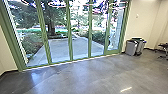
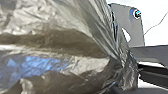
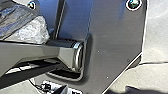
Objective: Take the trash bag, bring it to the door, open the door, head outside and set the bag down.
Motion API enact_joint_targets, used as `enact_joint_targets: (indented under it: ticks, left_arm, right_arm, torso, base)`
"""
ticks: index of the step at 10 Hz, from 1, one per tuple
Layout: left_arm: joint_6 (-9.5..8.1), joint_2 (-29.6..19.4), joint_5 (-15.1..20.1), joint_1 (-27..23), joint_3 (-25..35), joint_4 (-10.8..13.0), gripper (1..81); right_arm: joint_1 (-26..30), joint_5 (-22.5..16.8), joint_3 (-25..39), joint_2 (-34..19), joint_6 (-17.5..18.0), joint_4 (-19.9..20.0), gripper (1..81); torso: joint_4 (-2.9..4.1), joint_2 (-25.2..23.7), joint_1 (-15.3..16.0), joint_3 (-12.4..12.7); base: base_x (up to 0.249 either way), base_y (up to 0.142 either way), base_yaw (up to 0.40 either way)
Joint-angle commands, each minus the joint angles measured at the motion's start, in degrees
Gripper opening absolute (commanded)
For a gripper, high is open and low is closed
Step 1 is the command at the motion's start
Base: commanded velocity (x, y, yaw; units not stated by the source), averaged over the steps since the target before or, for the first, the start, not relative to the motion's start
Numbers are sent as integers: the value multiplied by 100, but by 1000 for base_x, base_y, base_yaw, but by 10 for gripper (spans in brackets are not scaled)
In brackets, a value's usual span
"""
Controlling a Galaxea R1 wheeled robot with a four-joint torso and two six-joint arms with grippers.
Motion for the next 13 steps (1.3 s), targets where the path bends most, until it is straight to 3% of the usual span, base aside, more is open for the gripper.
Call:
enact_joint_targets:
  ticks: [1, 13]
  left_arm:
    - [23, 10, 450, -266, 26, 46, 10]
    - [14, 10, 432, -257, 26, 11, 10]
  right_arm:
    - [282, -334, 13, 1, -22, -47, 811]
    - [264, -316, 5, 10, -22, -47, 811]
  torso:
    - [0, 0, 0, 0]
    - [0, 0, 0, 0]
  base:
    - [0, 0, -105]
    - [0, 0, 0]
